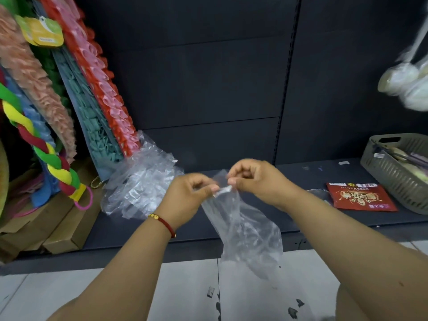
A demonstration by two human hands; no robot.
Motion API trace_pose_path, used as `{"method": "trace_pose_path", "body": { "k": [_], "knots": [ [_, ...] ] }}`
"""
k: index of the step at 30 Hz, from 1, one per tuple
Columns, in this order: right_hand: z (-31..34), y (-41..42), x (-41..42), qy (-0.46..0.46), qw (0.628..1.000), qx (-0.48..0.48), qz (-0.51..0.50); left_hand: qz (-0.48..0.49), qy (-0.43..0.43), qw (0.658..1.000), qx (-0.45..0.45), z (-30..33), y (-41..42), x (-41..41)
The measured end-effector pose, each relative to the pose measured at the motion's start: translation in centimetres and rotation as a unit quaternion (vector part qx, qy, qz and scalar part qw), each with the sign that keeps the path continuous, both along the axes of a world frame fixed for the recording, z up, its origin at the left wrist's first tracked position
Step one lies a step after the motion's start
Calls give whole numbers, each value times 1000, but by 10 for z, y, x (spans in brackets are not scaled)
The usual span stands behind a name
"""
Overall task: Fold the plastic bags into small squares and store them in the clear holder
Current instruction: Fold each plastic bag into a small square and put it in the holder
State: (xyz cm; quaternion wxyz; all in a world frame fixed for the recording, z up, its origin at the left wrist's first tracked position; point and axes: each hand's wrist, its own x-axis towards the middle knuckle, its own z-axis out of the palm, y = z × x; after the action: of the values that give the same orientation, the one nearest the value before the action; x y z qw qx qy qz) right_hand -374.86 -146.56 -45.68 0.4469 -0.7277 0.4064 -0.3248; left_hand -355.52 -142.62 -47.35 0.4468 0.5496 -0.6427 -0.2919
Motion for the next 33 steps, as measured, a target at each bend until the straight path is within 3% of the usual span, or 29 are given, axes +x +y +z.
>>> {"method": "trace_pose_path", "body": {
  "k": [6,11,17,20,26,31,33],
  "knots": [
    [-3,-13,-30,14,999,27,-26,78,148,986,1,5,-8,42],
    [-13,-16,-35,20,992,111,54,107,213,971,14,0,-13,63],
    [-10,-7,-30,-30,990,101,92,143,273,951,25,-3,-15,74],
    [-12,-1,-26,23,988,97,115,162,305,938,24,-3,-15,74],
    [-30,1,-13,232,970,9,79,185,376,907,26,-1,-13,74],
    [-29,-14,-24,261,964,-28,36,236,396,887,19,0,-15,92],
    [-24,-22,-35,224,974,-15,13,251,371,894,20,-2,-14,102]
  ]
}}
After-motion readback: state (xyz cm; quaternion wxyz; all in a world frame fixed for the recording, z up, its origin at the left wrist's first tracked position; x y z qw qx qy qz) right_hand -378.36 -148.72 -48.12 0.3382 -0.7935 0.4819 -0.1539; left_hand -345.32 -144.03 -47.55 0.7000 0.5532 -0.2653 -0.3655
